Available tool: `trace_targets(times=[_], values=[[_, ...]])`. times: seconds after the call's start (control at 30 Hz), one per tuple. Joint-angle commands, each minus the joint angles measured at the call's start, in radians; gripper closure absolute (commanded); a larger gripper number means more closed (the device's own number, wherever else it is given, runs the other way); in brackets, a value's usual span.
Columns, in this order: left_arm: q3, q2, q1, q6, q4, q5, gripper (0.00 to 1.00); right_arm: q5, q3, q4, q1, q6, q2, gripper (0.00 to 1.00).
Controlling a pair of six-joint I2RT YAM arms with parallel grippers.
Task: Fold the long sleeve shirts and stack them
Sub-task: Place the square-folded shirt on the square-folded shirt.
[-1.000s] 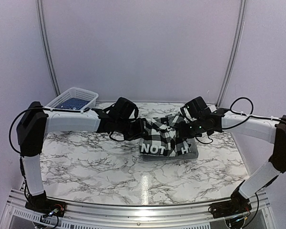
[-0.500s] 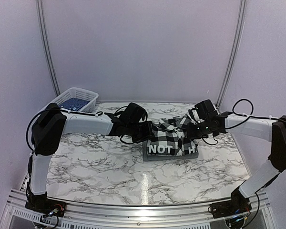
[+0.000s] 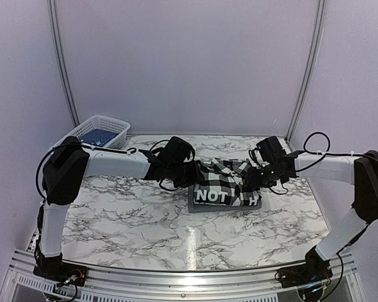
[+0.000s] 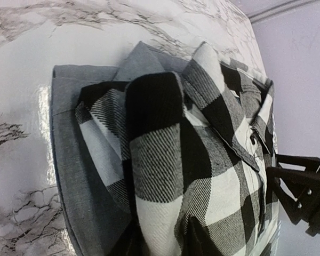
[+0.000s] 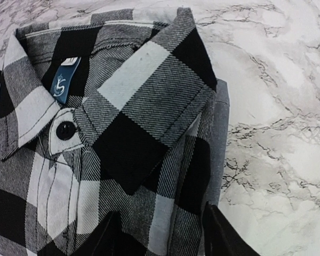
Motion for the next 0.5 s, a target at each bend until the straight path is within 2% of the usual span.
trace_targets(times=[0.0, 0.13, 0.3, 0.47], values=[[-0.026, -0.036, 0.002, 0.029, 0.001, -0.063, 0.65, 0.054, 0.055, -0.053, -0.011, -0.014, -0.054, 0.48], [-0.037, -0.079, 0.003, 0.052, -0.032, -0.127, 0.51, 0.089, 0.096, -0.106, -0.004, -0.023, -0.092, 0.39], [-0.065, -0.123, 0.007, 0.072, -0.048, -0.158, 0.42, 0.109, 0.154, -0.127, 0.073, -0.004, -0.123, 0.31], [-0.099, -0.155, 0.015, 0.083, -0.057, -0.172, 0.38, 0.13, 0.229, -0.114, 0.208, 0.028, -0.043, 0.29]])
